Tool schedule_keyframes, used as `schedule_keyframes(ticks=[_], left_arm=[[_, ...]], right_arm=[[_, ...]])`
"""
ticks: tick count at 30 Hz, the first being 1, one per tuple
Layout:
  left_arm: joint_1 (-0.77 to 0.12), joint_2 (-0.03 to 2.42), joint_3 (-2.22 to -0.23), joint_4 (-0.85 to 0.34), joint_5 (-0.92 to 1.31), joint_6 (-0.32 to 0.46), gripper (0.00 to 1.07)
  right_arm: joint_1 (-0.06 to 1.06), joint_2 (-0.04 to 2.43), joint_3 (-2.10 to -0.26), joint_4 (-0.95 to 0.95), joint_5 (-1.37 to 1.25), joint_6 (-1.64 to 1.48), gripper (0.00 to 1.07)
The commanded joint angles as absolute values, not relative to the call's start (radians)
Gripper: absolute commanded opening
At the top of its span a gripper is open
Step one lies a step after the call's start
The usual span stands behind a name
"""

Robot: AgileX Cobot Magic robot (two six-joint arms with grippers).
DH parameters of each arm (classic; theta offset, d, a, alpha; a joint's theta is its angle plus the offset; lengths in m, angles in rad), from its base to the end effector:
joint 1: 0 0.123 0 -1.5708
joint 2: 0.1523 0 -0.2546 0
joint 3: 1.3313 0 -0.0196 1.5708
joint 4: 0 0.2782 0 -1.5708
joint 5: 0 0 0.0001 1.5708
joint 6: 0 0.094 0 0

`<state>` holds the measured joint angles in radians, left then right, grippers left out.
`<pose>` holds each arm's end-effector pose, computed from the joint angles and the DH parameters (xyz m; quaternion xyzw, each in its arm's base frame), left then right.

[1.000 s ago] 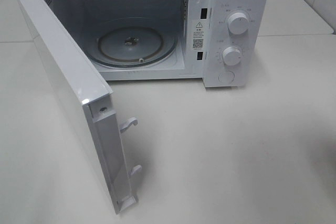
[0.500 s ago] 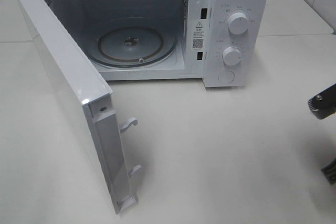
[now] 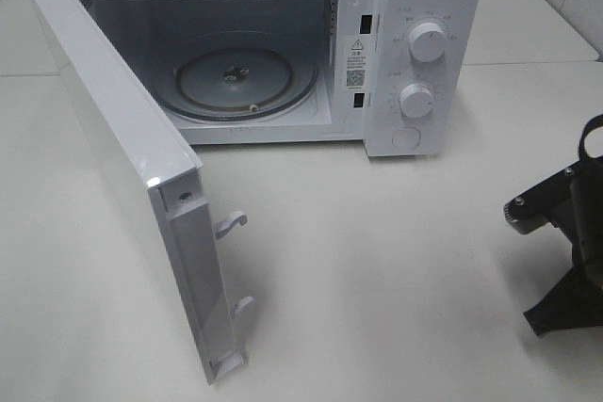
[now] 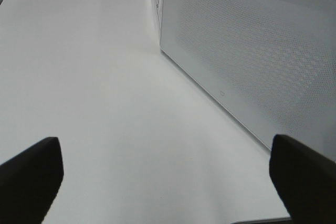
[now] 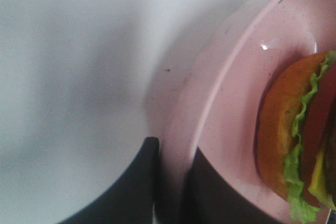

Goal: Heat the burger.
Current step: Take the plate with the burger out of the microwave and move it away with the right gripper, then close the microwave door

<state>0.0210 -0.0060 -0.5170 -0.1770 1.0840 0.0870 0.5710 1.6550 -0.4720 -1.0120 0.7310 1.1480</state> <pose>0.0480 -0.0136 0.2937 0.0335 0.8493 -0.0601 0.5234 0.2027 0.0669 0.0547 -0.1359 0.9453 -0.2640 0.1353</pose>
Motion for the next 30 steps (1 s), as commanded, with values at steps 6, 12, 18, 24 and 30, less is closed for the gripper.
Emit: schedule_keyframes(ticks=[6, 12, 18, 24, 30], left_arm=[[0.023, -0.01, -0.516, -0.184, 1.07, 0.084, 1.0], [0.023, -0.01, -0.516, -0.184, 1.07, 0.084, 1.0], [0.023, -0.01, -0.516, -0.184, 1.07, 0.084, 1.0], [0.023, -0.01, -0.516, -0.184, 1.07, 0.084, 1.0], [0.023, -0.01, -0.516, -0.184, 1.07, 0.084, 1.0]], right_arm=[[0.569, 1.751, -0.537, -1.128, 0.765, 1.198, 0.0], [0.569, 1.784, -0.555, -1.123, 0.755, 1.198, 0.06], [0.569, 1.781, -0.555, -1.074, 0.75, 1.181, 0.2], [0.571, 1.72, -0.555, -0.999, 0.739, 1.114, 0.44], [0.571, 1.544, -0.555, -0.885, 0.732, 0.977, 0.54]])
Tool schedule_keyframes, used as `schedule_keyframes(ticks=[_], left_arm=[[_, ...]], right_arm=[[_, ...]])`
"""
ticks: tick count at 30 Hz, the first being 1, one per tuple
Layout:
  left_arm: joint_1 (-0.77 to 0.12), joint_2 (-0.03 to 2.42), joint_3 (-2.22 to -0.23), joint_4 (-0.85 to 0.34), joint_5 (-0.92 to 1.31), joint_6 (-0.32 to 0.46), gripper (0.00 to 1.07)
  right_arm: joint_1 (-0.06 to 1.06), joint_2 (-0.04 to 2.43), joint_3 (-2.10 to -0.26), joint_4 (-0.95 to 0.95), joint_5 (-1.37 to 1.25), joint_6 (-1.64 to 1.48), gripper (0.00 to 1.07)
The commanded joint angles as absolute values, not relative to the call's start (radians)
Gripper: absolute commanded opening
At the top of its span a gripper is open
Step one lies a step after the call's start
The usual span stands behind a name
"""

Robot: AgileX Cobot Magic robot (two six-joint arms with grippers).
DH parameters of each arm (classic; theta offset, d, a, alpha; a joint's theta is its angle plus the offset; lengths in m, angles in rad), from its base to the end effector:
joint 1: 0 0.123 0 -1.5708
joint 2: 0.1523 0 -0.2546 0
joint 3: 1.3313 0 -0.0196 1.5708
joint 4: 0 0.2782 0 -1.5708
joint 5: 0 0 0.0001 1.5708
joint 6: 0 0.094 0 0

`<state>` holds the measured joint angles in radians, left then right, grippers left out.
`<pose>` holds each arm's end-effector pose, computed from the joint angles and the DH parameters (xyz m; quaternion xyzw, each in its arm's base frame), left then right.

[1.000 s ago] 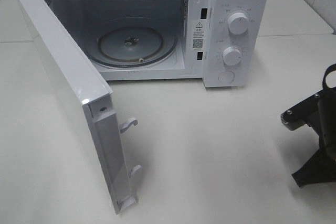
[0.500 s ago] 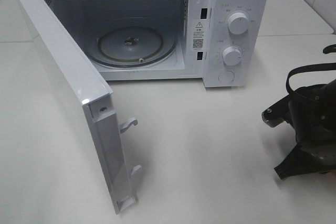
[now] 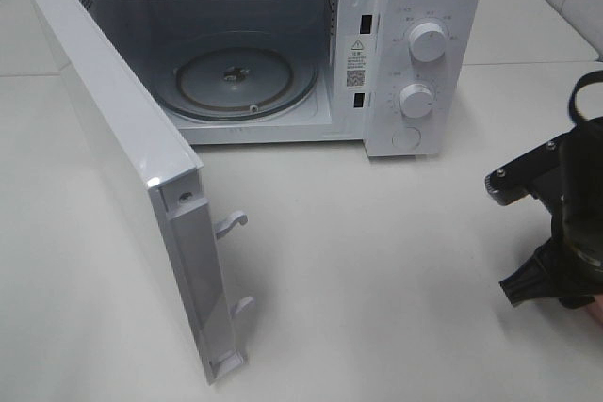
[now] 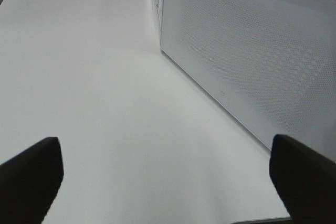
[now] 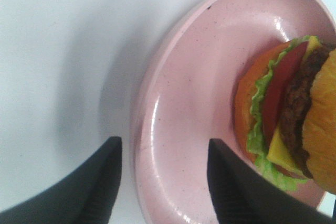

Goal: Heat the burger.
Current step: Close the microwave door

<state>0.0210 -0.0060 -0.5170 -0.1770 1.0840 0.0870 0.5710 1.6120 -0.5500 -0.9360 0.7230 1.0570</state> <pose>0.0480 -0.0136 0.2937 0.0335 0.8493 -0.0601 0.5234 0.2209 0.0823 0.0746 -0.1317 0.9503 -0.2310 0.1621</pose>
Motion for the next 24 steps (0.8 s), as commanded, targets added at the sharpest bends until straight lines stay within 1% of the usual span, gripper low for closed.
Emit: schedule_keyframes(ticks=[1, 2, 3, 4, 5, 6, 7, 8, 9, 10, 11, 12, 13, 15, 18, 20, 23, 24], left_arm=[[0.023, -0.01, -0.516, -0.184, 1.07, 0.084, 1.0], [0.023, -0.01, -0.516, -0.184, 1.07, 0.084, 1.0], [0.023, -0.01, -0.516, -0.184, 1.07, 0.084, 1.0], [0.023, -0.01, -0.516, -0.184, 1.07, 0.084, 1.0], [0.023, -0.01, -0.516, -0.184, 1.07, 0.084, 1.0], [0.023, -0.01, -0.516, -0.184, 1.07, 0.084, 1.0], [0.023, -0.01, -0.516, -0.184, 1.07, 0.084, 1.0], [0.023, -0.01, -0.516, -0.184, 1.07, 0.084, 1.0], [0.023, -0.01, -0.516, -0.184, 1.07, 0.084, 1.0], [0.023, -0.01, -0.516, -0.184, 1.07, 0.084, 1.0], [0.023, -0.01, -0.516, -0.184, 1.07, 0.084, 1.0], [0.023, -0.01, -0.516, -0.184, 1.07, 0.084, 1.0], [0.023, -0.01, -0.516, -0.184, 1.07, 0.084, 1.0], [0.023, -0.01, -0.516, -0.184, 1.07, 0.084, 1.0], [0.023, -0.01, -0.516, -0.184, 1.07, 0.084, 1.0], [0.023, -0.01, -0.516, -0.184, 1.07, 0.084, 1.0], [0.023, -0.01, -0.516, -0.184, 1.07, 0.084, 1.0], [0.023, -0.01, -0.516, -0.184, 1.07, 0.084, 1.0]], right_arm=[[0.571, 1.544, -0.555, -0.885, 0.732, 0.977, 0.54], [0.571, 1.474, -0.555, -0.842, 0.718, 0.915, 0.55], [0.571, 1.445, -0.555, -0.819, 0.707, 0.881, 0.58], [0.571, 1.445, -0.555, -0.819, 0.707, 0.881, 0.58], [0.571, 1.371, -0.555, -0.756, 0.685, 0.78, 0.63], [0.571, 1.341, -0.555, -0.719, 0.677, 0.738, 0.65], [0.571, 1.341, -0.555, -0.719, 0.677, 0.738, 0.65], [0.571, 1.277, -0.555, -0.655, 0.665, 0.634, 0.72], [0.571, 1.244, -0.555, -0.618, 0.664, 0.586, 0.75], [0.571, 1.244, -0.555, -0.618, 0.664, 0.586, 0.75], [0.571, 1.181, -0.555, -0.558, 0.671, 0.512, 0.81], [0.571, 1.152, -0.555, -0.528, 0.678, 0.474, 0.83], [0.571, 1.152, -0.555, -0.528, 0.678, 0.474, 0.83], [0.571, 1.066, -0.555, -0.439, 0.734, 0.364, 0.83], [0.571, 1.047, -0.555, -0.423, 0.754, 0.342, 0.83], [0.571, 0.983, -0.555, -0.367, 0.825, 0.268, 0.83], [0.571, 0.966, -0.555, -0.349, 0.839, 0.249, 0.83], [0.571, 0.936, -0.555, -0.314, 0.86, 0.21, 0.83]])
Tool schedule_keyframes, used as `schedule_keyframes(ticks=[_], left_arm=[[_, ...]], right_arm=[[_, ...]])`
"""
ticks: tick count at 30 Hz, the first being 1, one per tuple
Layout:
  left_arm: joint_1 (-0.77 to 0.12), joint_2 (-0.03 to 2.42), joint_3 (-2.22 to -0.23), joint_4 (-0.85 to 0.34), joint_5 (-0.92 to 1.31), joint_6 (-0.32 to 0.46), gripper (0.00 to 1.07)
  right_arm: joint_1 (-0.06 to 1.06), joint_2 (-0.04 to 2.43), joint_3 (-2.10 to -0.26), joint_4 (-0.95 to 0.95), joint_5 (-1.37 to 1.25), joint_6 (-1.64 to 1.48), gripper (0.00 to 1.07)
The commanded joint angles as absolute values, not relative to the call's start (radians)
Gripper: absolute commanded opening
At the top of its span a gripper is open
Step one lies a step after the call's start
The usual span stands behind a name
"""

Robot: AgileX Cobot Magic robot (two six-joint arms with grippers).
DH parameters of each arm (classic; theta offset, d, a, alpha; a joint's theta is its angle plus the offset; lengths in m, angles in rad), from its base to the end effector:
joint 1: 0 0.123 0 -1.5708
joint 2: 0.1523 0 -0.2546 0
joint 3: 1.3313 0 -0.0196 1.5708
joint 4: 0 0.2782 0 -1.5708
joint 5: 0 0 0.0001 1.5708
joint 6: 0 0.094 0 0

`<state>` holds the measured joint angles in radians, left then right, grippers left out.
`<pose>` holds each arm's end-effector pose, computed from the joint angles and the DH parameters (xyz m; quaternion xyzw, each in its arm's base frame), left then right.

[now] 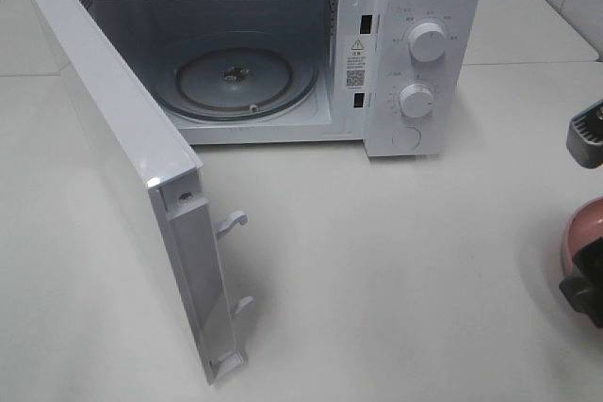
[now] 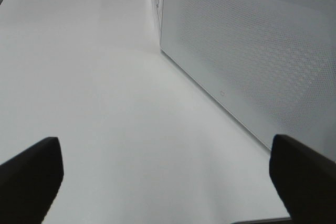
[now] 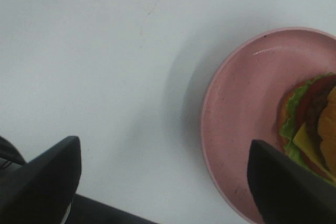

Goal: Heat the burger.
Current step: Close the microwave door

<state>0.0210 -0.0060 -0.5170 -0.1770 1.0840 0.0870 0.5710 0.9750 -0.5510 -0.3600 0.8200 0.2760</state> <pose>0.0480 -0.0136 0.2937 0.0335 0.8493 -0.0601 0.5234 0.1805 0.0872 0.1976 -0.2331 0.9388 -0.0566 0.2473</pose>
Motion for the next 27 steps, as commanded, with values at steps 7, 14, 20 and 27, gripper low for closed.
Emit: schedule_keyframes(ticks=[7, 14, 20, 27], left_arm=[[0.023, -0.01, -0.516, -0.184, 1.07, 0.084, 1.0], [0.023, -0.01, -0.516, -0.184, 1.07, 0.084, 1.0], [0.023, -0.01, -0.516, -0.184, 1.07, 0.084, 1.0], [0.023, -0.01, -0.516, -0.184, 1.07, 0.084, 1.0]], right_arm=[[0.571, 0.777, -0.555, -0.201, 0.963, 0.163, 0.83], [0.566, 0.578, -0.555, -0.191, 1.039, 0.165, 0.82], [0.435, 0.362, -0.553, -0.156, 1.082, 0.137, 0.82], [0.317, 0.195, -0.553, -0.129, 1.065, 0.105, 0.81]])
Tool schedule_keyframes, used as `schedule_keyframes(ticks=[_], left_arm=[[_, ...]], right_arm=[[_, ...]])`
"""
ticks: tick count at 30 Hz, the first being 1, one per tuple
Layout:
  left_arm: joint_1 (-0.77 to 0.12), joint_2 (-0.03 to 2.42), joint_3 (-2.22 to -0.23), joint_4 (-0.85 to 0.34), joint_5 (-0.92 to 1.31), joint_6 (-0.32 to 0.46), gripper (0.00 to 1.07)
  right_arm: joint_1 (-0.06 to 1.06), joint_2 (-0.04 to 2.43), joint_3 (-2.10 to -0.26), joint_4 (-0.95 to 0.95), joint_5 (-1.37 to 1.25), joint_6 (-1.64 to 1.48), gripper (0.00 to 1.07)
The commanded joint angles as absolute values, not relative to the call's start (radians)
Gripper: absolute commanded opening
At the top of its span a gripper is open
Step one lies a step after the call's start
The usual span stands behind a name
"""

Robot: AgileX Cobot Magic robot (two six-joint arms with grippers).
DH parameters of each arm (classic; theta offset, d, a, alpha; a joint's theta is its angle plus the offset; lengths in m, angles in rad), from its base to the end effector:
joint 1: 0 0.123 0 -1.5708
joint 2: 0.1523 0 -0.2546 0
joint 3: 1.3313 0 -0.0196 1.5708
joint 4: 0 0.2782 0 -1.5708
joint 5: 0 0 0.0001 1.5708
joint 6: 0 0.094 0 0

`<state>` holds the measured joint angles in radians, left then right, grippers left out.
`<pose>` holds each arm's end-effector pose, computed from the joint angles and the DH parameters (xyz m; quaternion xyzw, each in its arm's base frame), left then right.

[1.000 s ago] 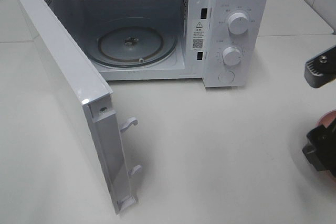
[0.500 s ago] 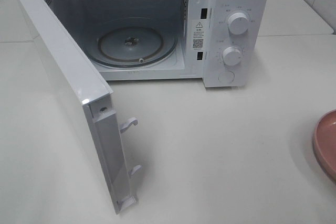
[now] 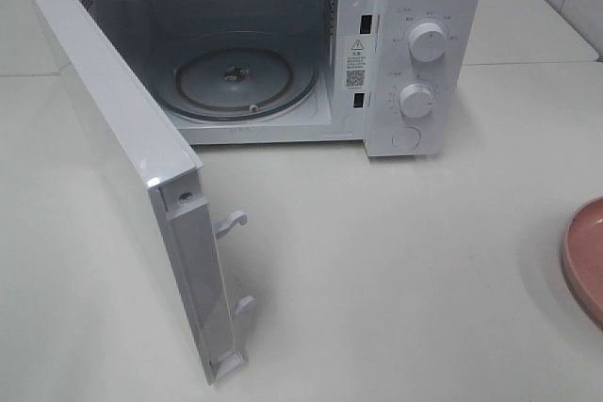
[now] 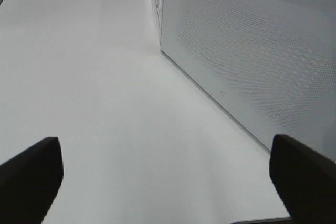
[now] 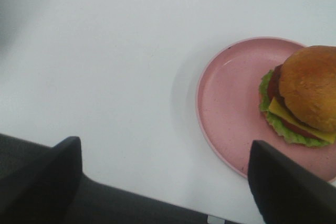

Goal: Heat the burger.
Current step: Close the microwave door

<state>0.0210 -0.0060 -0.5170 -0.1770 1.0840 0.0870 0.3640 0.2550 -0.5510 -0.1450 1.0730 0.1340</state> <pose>0.0480 -0.0136 0.2937 0.0335 0.8493 -0.0601 0.5234 0.0875 0.0205 0.2870 -0.1076 0.8957 0.0347 0.4300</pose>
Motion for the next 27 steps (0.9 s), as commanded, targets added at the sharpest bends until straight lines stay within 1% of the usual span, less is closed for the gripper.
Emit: schedule_keyframes(ticks=[1, 2, 3, 5, 6, 7, 8, 10, 15, 27], left_arm=[[0.023, -0.01, -0.516, -0.184, 1.07, 0.084, 1.0], [0.023, -0.01, -0.516, -0.184, 1.07, 0.084, 1.0], [0.023, -0.01, -0.516, -0.184, 1.07, 0.084, 1.0], [0.023, -0.01, -0.516, -0.184, 1.07, 0.084, 1.0], [0.023, -0.01, -0.516, -0.184, 1.07, 0.084, 1.0], [0.023, -0.01, -0.516, -0.184, 1.07, 0.084, 1.0], [0.023, -0.01, -0.516, -0.184, 1.07, 0.084, 1.0], [0.023, -0.01, -0.516, -0.184, 1.07, 0.084, 1.0], [0.023, -0.01, -0.516, -0.184, 1.07, 0.084, 1.0], [0.023, -0.011, -0.516, -0.183, 1.07, 0.084, 1.0]], right_arm=[[0.299, 0.171, -0.553, -0.126, 1.056, 0.097, 0.81], [0.268, 0.132, -0.553, -0.122, 1.028, 0.078, 0.8], [0.268, 0.132, -0.553, -0.122, 1.028, 0.078, 0.8], [0.222, 0.081, -0.54, -0.117, 0.979, 0.05, 0.79], [0.222, 0.081, -0.54, -0.117, 0.979, 0.05, 0.79], [0.189, 0.054, -0.517, -0.114, 0.957, 0.049, 0.78], [0.189, 0.054, -0.517, -0.114, 0.957, 0.049, 0.78], [0.15, 0.015, -0.487, -0.102, 0.963, 0.048, 0.77], [0.103, -0.035, -0.489, -0.095, 0.963, 0.038, 0.76], [0.103, -0.033, -0.489, -0.095, 0.963, 0.038, 0.76]])
